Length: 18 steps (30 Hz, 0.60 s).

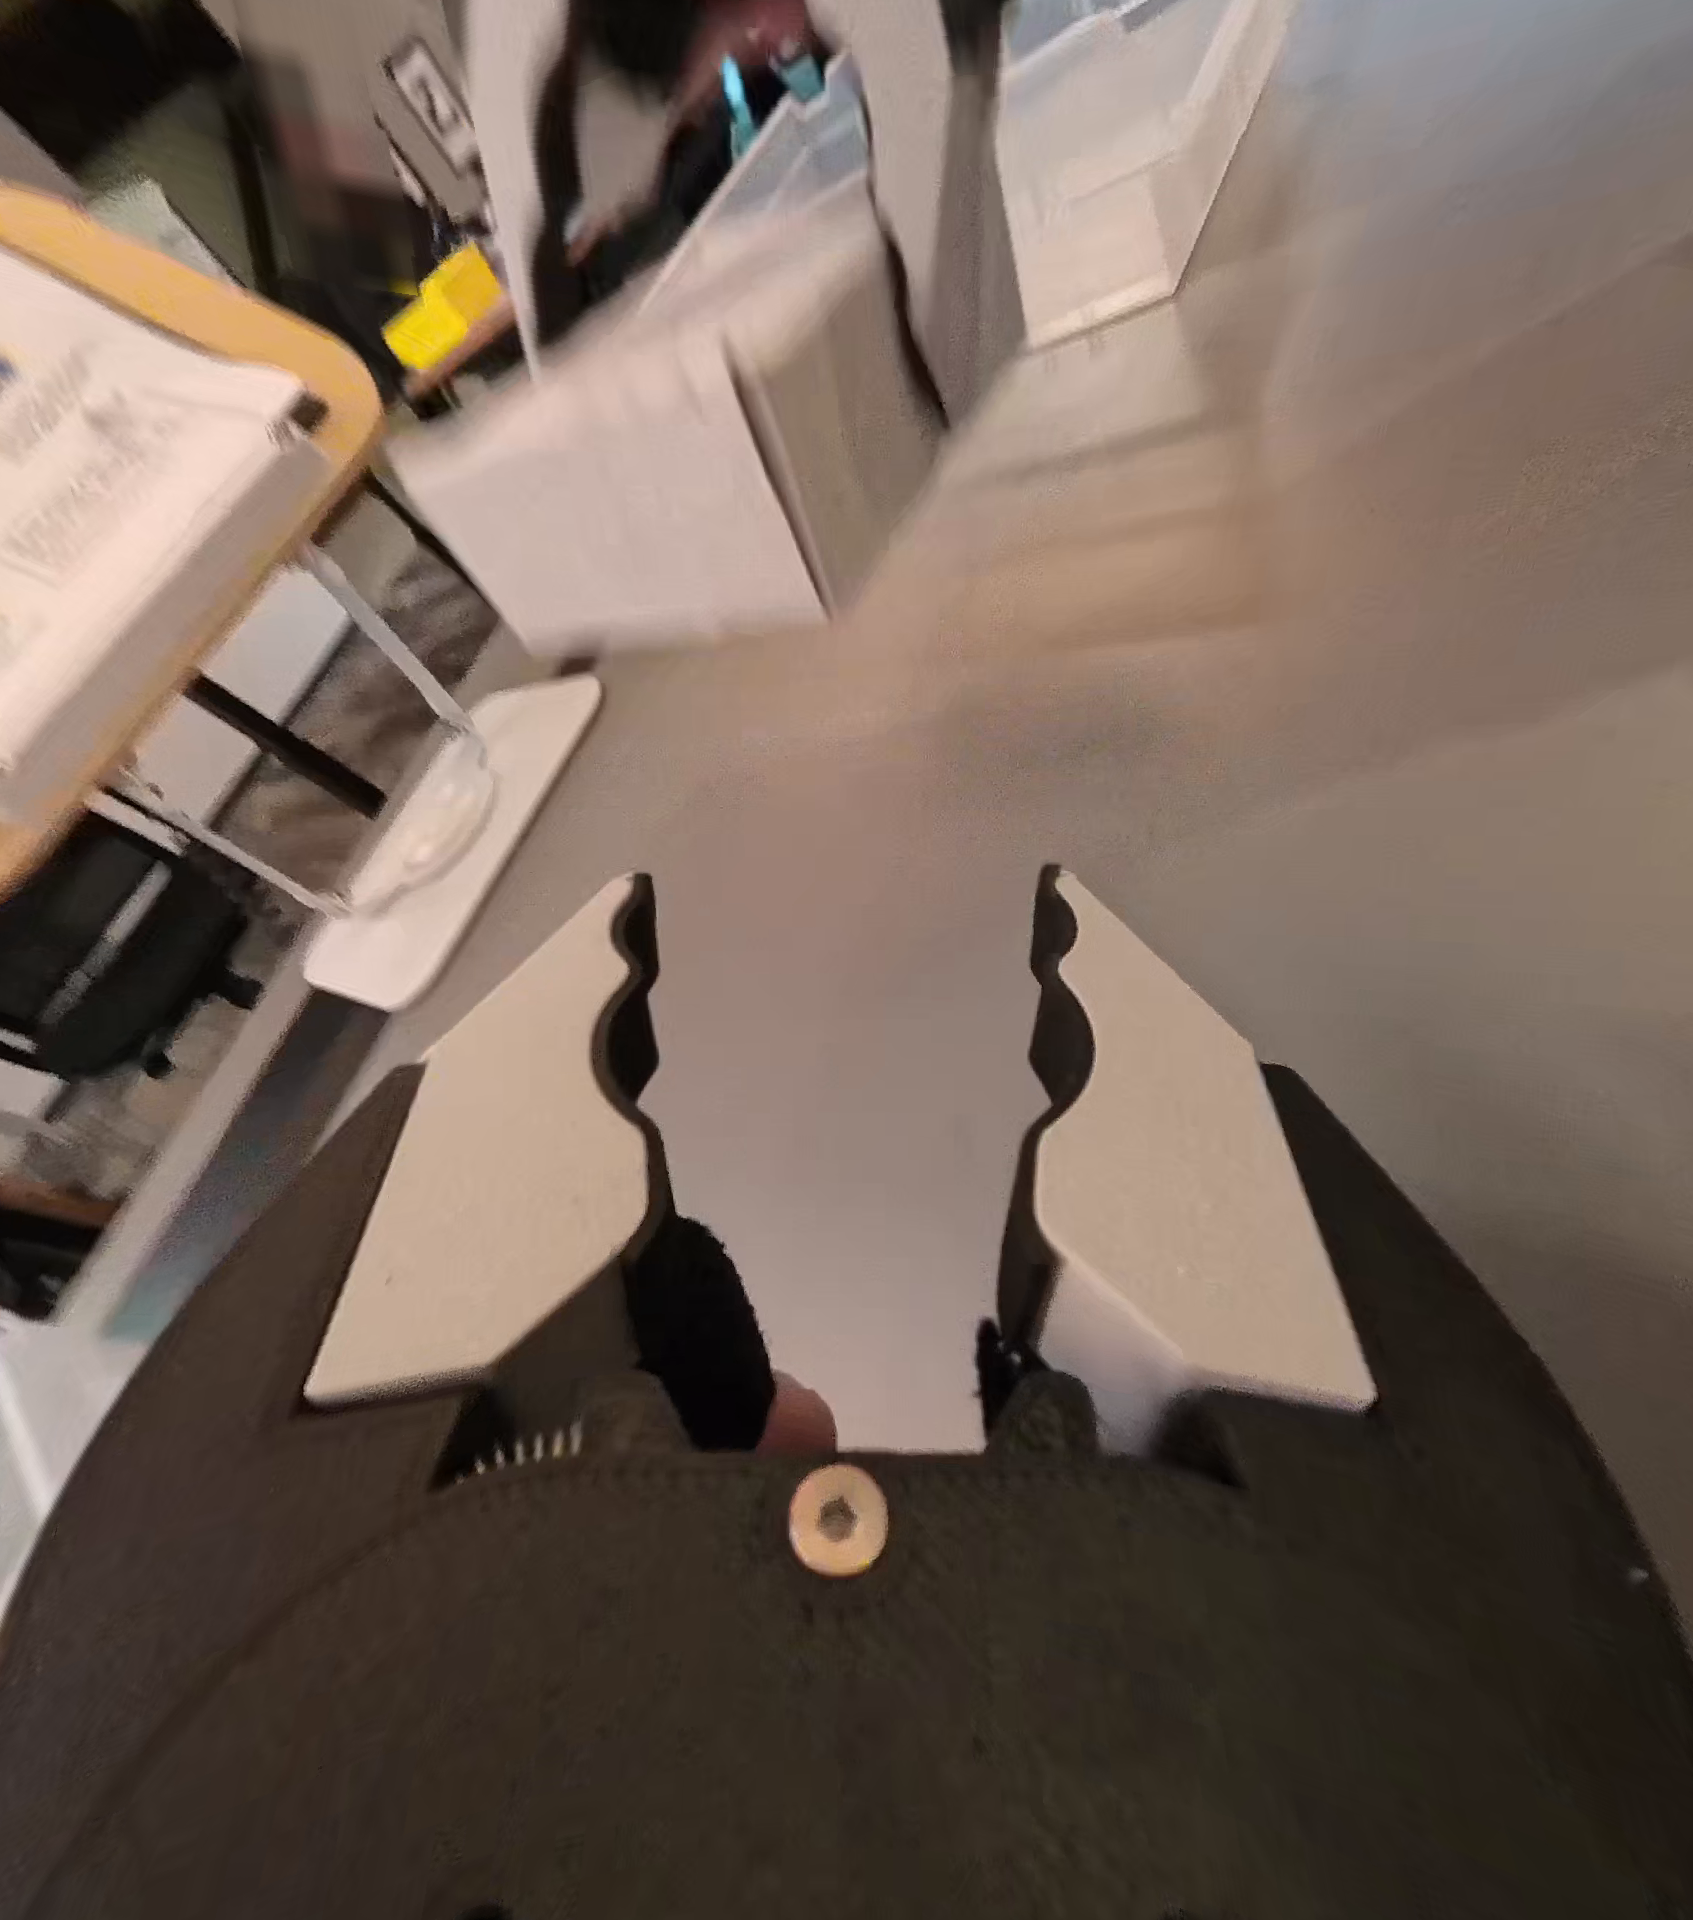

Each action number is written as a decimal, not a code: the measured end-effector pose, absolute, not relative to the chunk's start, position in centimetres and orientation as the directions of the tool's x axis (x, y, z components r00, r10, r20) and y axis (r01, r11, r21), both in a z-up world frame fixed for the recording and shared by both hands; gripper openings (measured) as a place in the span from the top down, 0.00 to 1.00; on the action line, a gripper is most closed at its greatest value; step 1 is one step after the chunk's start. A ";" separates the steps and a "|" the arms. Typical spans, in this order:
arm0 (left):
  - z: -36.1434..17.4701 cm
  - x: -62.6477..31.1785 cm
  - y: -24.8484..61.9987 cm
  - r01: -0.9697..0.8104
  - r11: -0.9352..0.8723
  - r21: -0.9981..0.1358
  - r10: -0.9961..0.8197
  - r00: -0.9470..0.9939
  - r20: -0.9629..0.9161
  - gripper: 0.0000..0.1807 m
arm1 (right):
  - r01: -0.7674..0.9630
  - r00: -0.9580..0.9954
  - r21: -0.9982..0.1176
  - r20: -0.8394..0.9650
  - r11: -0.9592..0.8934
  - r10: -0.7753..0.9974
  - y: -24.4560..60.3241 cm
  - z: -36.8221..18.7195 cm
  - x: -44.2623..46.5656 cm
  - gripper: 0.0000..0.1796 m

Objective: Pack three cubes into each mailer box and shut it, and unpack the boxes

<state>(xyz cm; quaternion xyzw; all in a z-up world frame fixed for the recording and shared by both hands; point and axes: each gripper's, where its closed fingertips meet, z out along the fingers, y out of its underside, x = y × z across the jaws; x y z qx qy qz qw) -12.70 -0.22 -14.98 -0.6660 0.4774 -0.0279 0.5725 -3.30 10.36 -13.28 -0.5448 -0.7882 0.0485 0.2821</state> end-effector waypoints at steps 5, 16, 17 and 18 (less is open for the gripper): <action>-19.0 -12.6 0.5 -0.583 -0.020 -0.812 -0.696 0.591 -0.407 0.66 | 0.875 -0.113 -0.341 0.547 0.344 0.830 17.8 -5.0 5.1 0.33; -21.8 -11.1 2.8 -0.656 -0.069 -0.752 -0.720 0.554 -0.417 0.71 | 0.997 -0.037 -0.031 0.546 0.064 0.837 30.0 -7.4 25.0 0.33; -22.0 -11.1 3.0 -0.664 -0.073 -0.744 -0.722 0.550 -0.420 0.72 | 0.998 -0.047 -0.016 0.531 0.066 0.846 30.4 -8.5 25.7 0.33; -22.1 -11.0 3.1 -0.672 -0.071 -0.738 -0.724 0.543 -0.425 0.72 | 0.998 -0.058 0.000 0.513 0.068 0.856 30.8 -9.7 26.2 0.33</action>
